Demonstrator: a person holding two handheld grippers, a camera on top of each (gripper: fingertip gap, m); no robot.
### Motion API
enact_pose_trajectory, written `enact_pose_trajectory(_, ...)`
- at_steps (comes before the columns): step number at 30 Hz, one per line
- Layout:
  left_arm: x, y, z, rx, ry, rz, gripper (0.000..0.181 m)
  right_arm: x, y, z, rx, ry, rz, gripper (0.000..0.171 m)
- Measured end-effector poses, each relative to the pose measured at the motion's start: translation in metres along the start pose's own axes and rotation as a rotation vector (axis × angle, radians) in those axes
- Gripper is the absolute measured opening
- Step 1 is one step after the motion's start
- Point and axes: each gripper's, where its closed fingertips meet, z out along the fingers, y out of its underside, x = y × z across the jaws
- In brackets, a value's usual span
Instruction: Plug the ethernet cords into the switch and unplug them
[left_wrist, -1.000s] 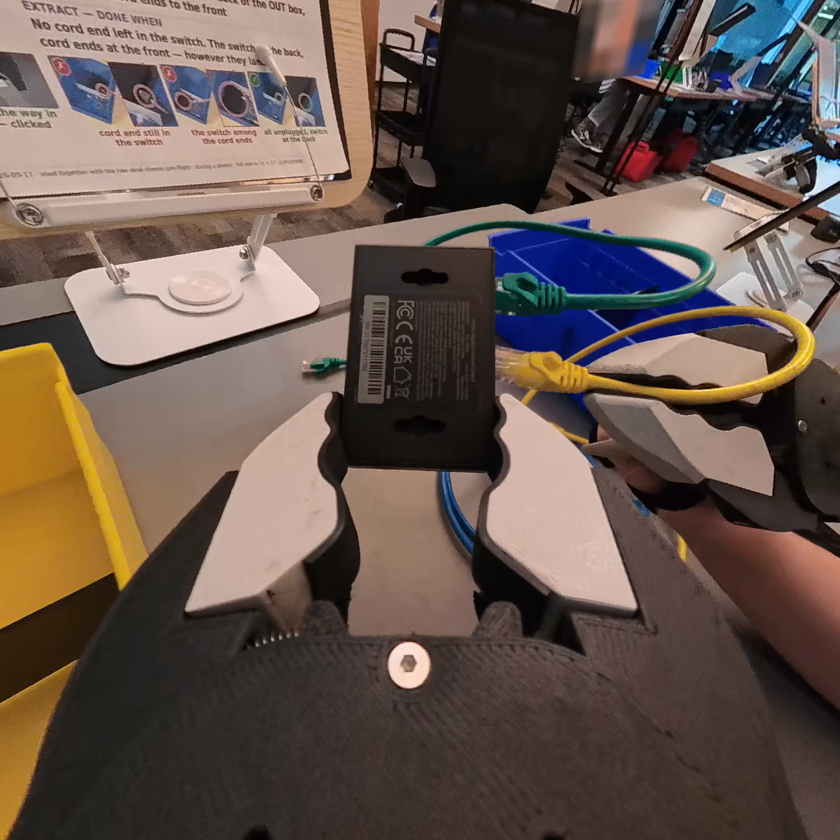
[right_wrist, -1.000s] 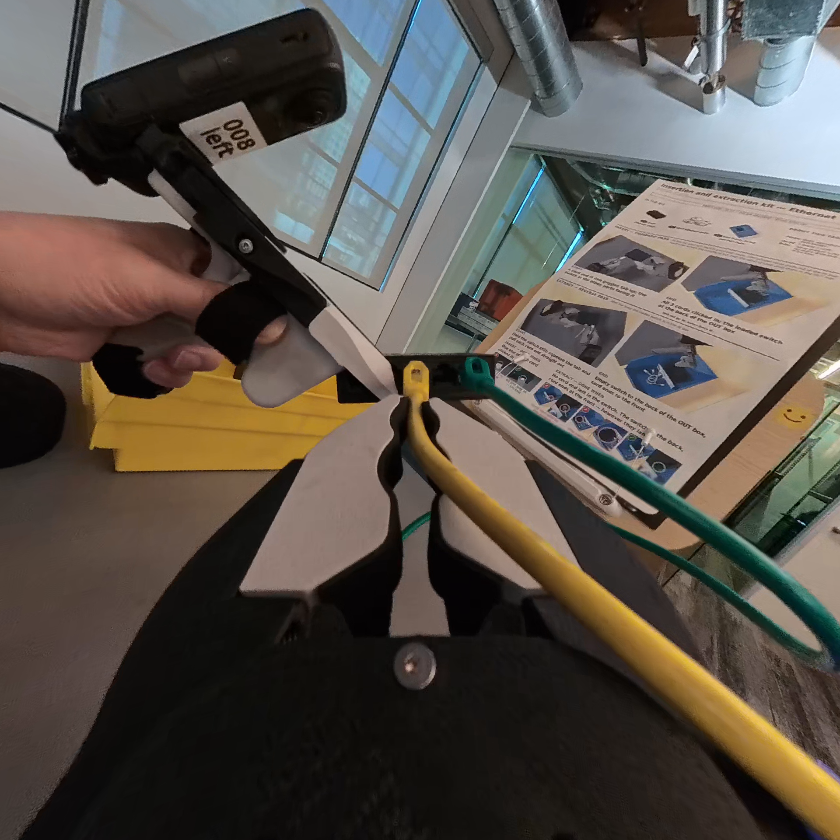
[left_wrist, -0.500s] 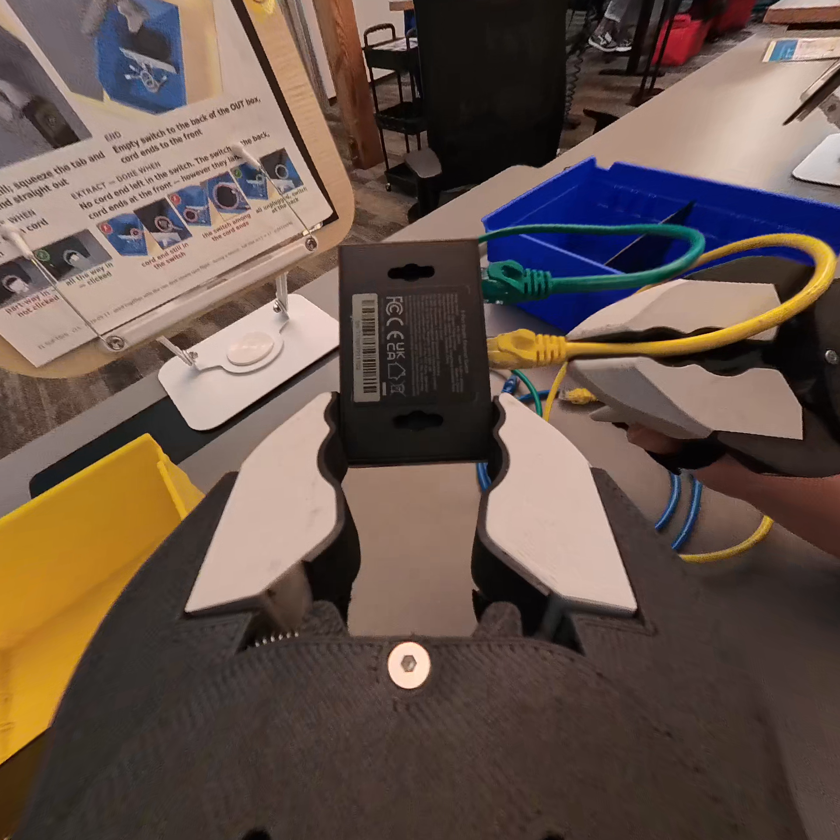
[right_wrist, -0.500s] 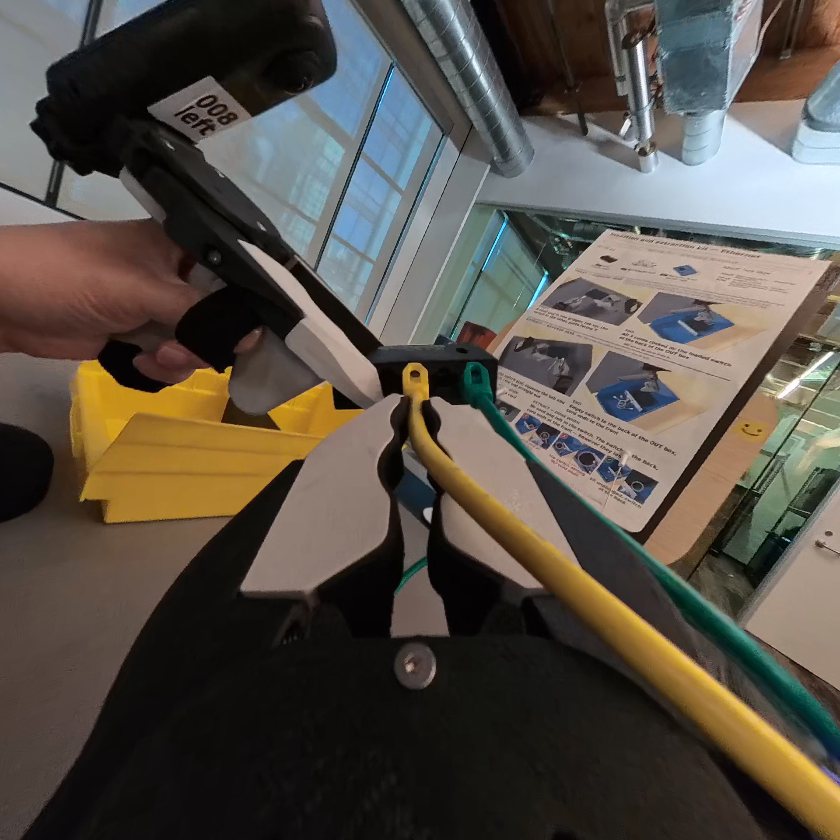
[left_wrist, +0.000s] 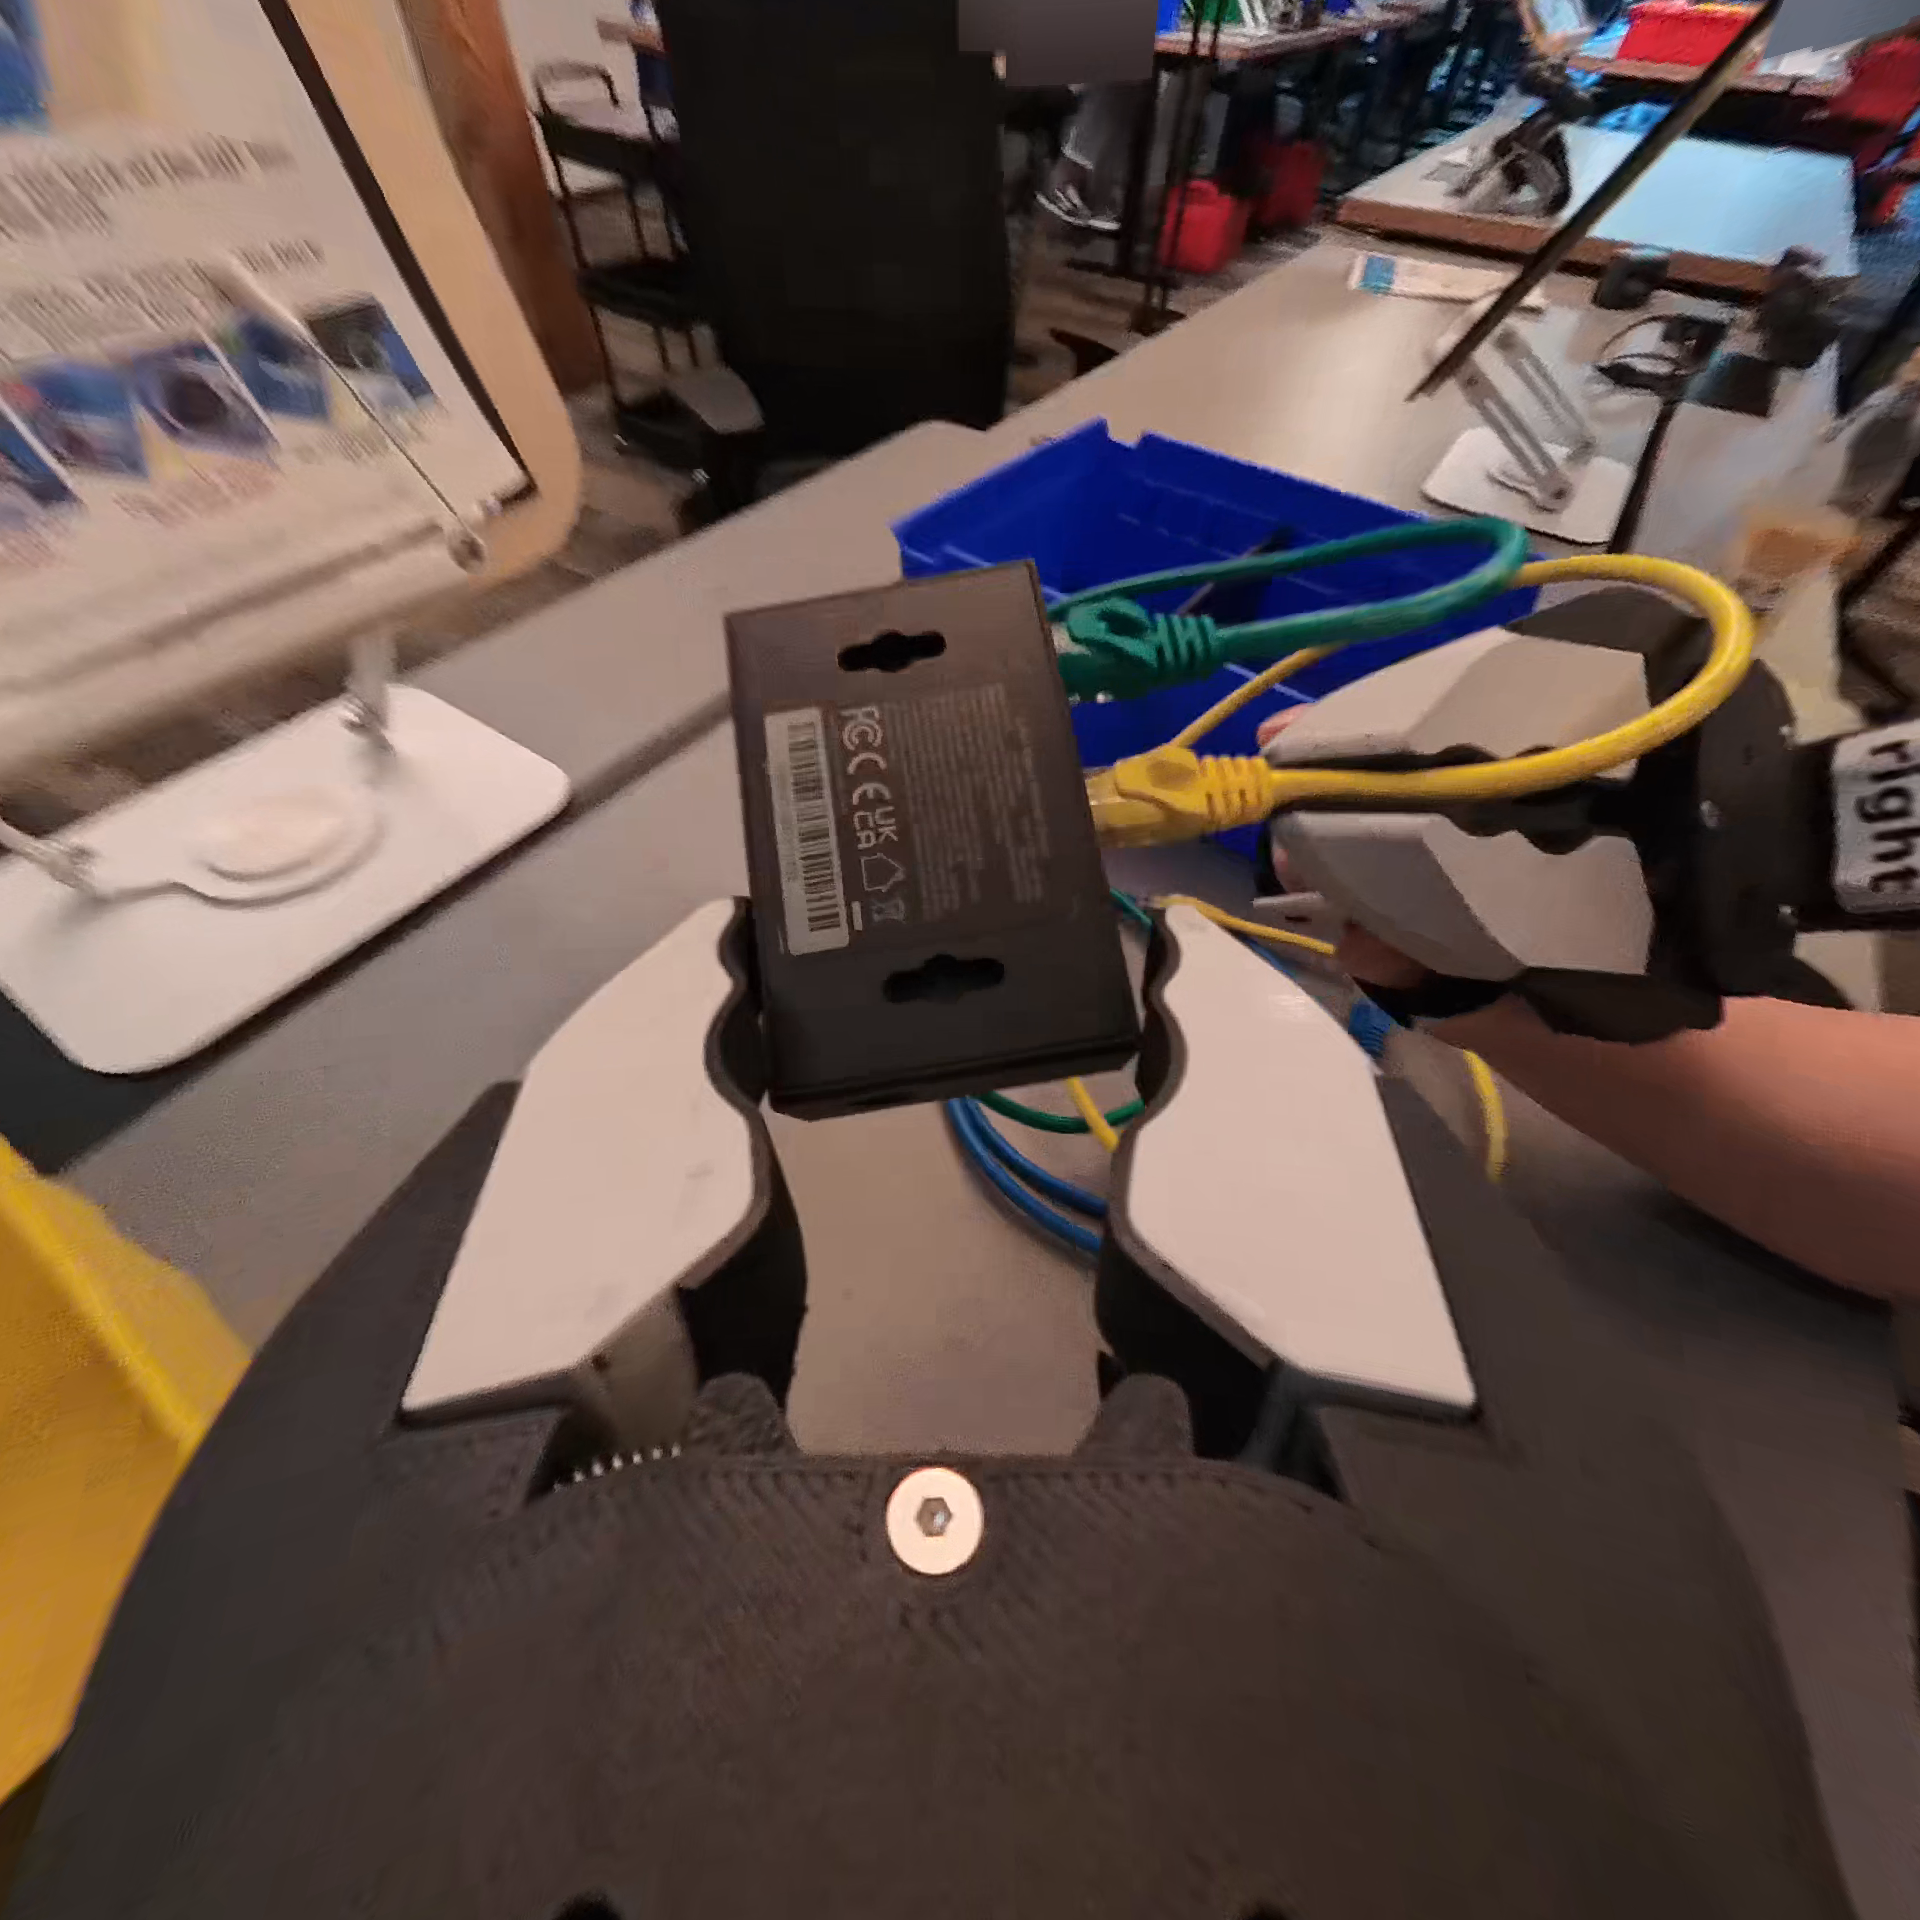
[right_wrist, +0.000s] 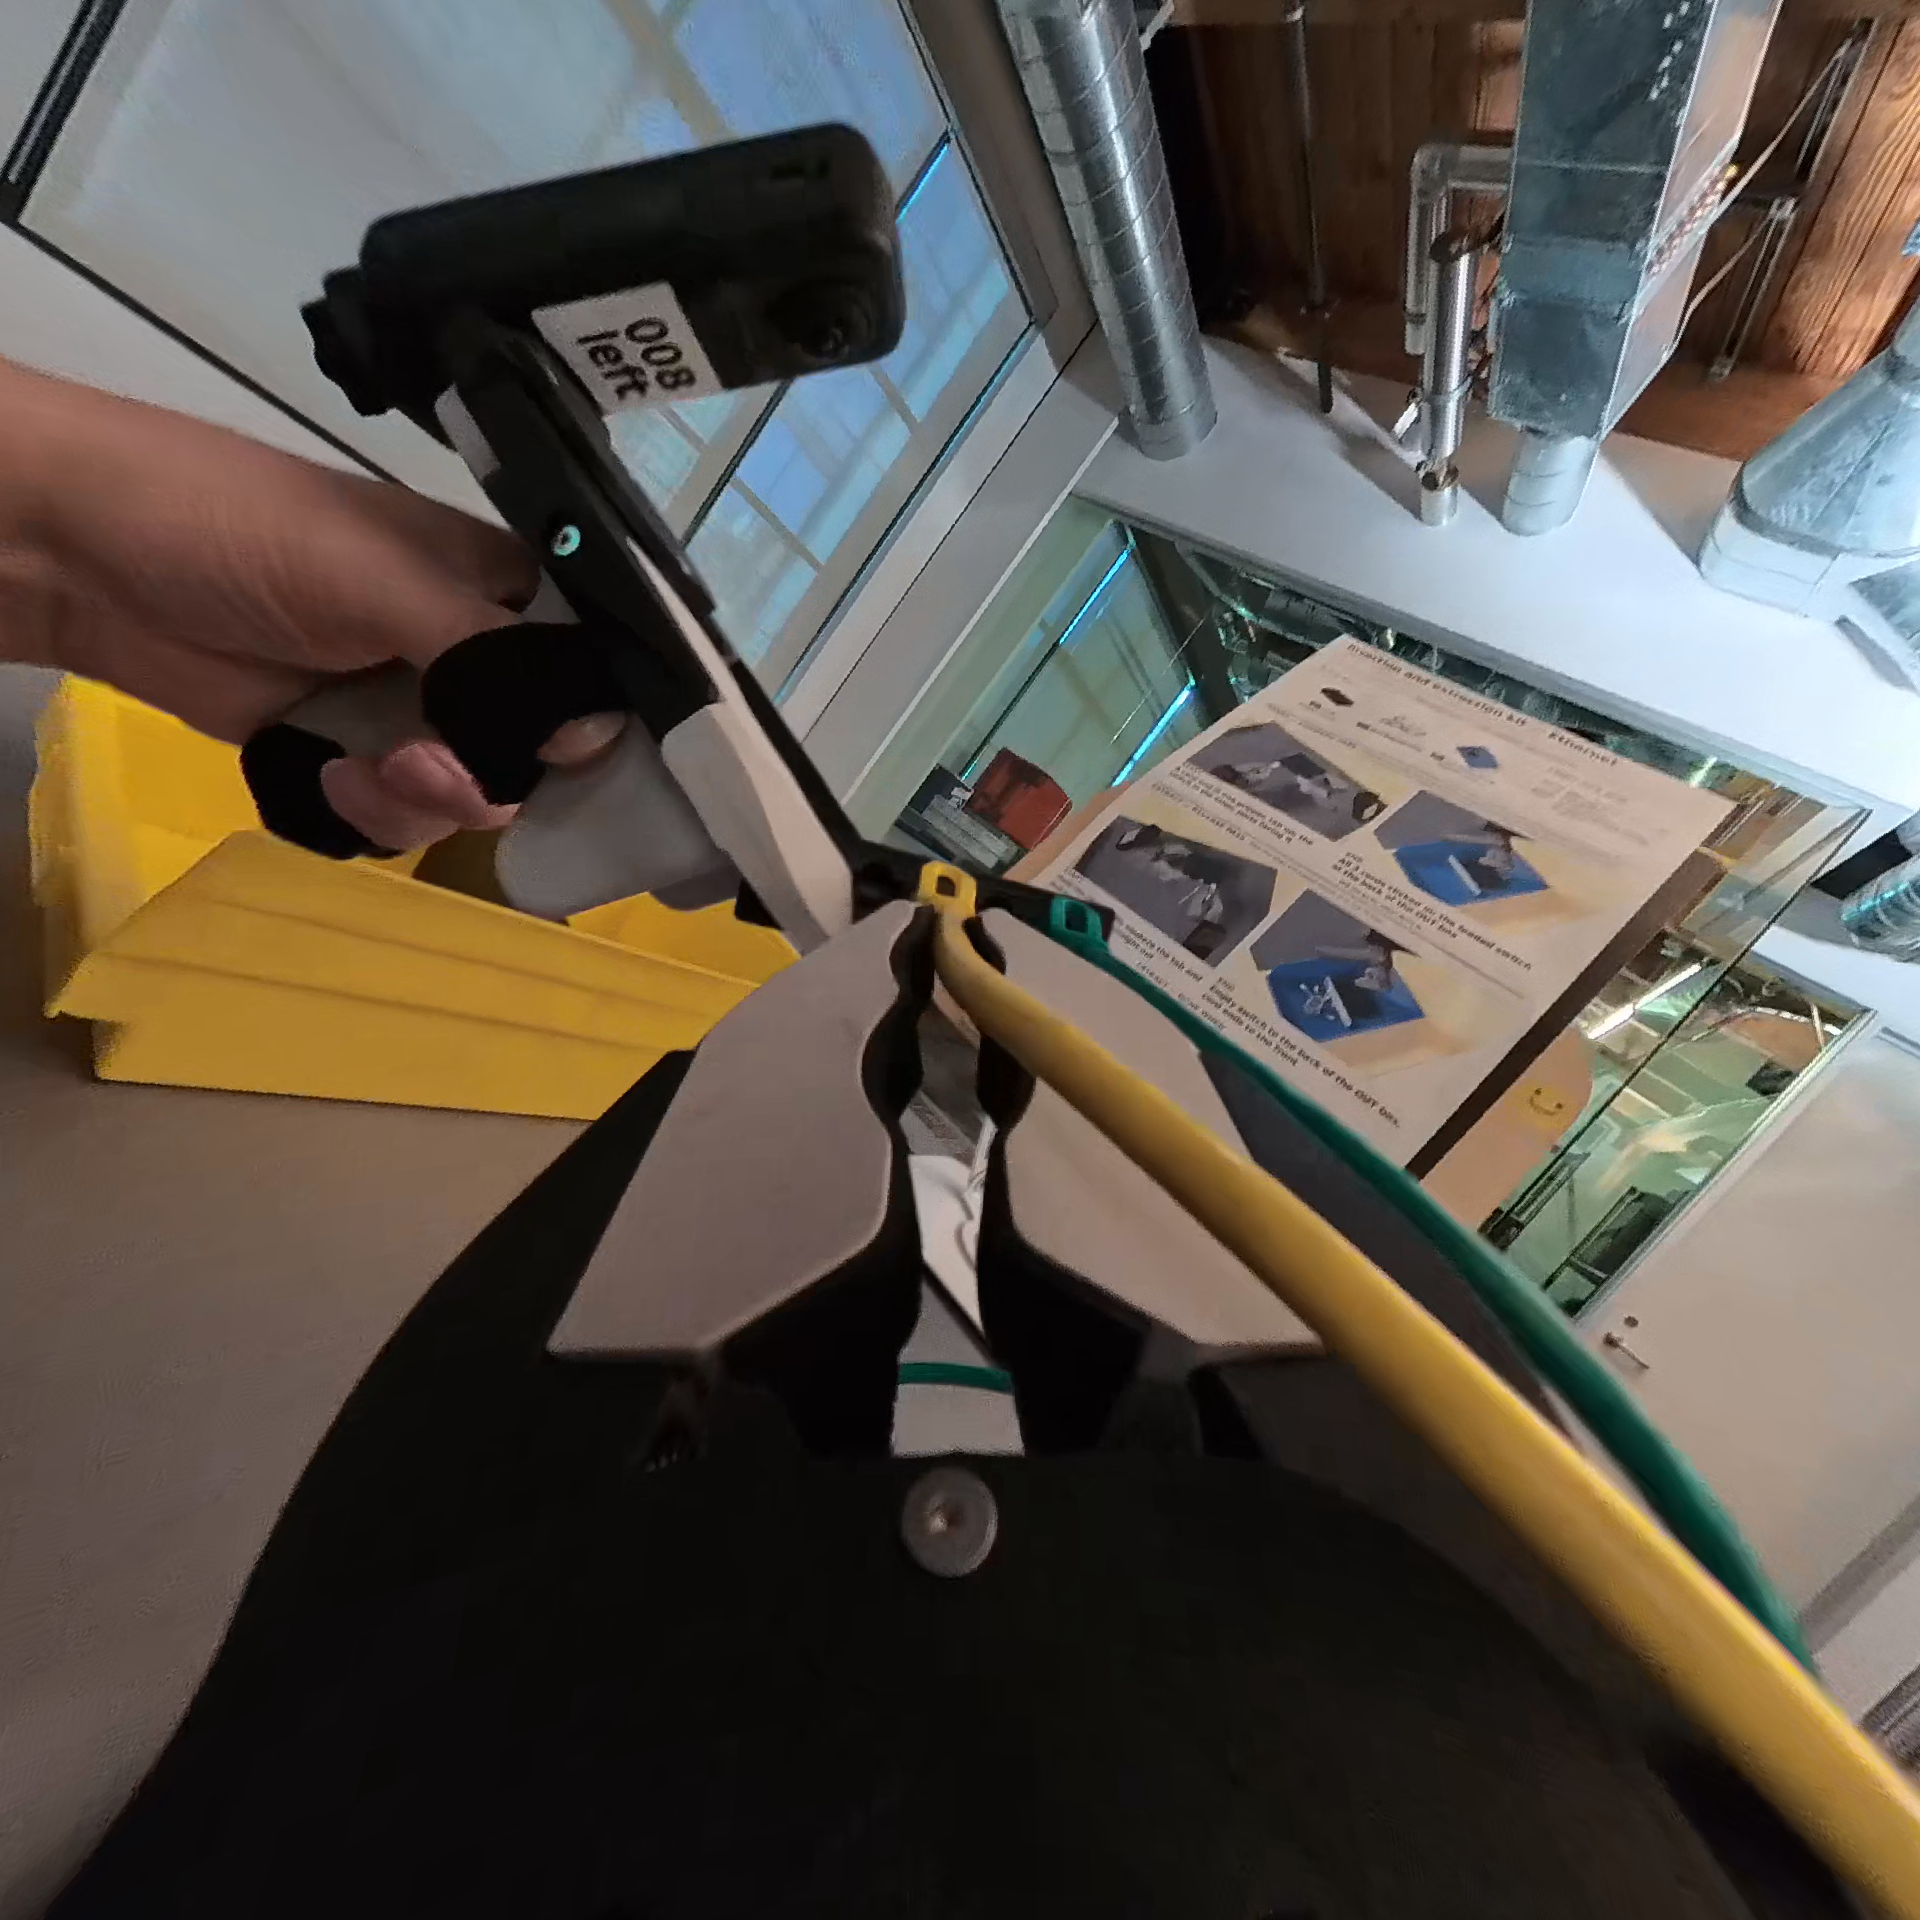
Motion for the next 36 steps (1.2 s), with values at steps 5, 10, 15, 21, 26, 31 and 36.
enact_pose_trajectory(5, 0.0, -0.005, -0.001, 0.13, -0.028, 0.037, 0.066, 0.002, 0.002, 0.0, 0.013, -0.033, 0.103, 0.006)
enact_pose_trajectory(10, -0.001, -0.007, -0.005, 0.126, -0.092, 0.111, 0.065, 0.001, 0.002, 0.0, 0.02, -0.079, 0.17, 0.006)
enact_pose_trajectory(15, 0.0, -0.006, -0.009, 0.096, -0.113, 0.169, 0.065, -0.004, 0.001, 0.0, 0.037, -0.11, 0.205, 0.007)
enact_pose_trajectory(21, -0.012, 0.0, -0.009, 0.066, -0.2, 0.141, 0.065, -0.005, 0.014, 0.009, -0.026, -0.106, 0.253, 0.006)
enact_pose_trajectory(26, -0.036, -0.017, -0.01, 0.094, -0.325, 0.029, 0.065, 0.006, 0.037, 0.013, -0.162, -0.102, 0.382, 0.026)
enact_pose_trajectory(31, -0.072, -0.011, -0.027, 0.04, -0.467, -0.027, 0.065, 0.033, 0.013, -0.024, -0.202, -0.121, 0.564, 0.023)
enact_pose_trajectory(36, -0.072, -0.012, -0.047, -0.009, -0.398, 0.056, 0.065, 0.022, 0.049, -0.097, -0.457, -0.069, 0.766, 0.025)
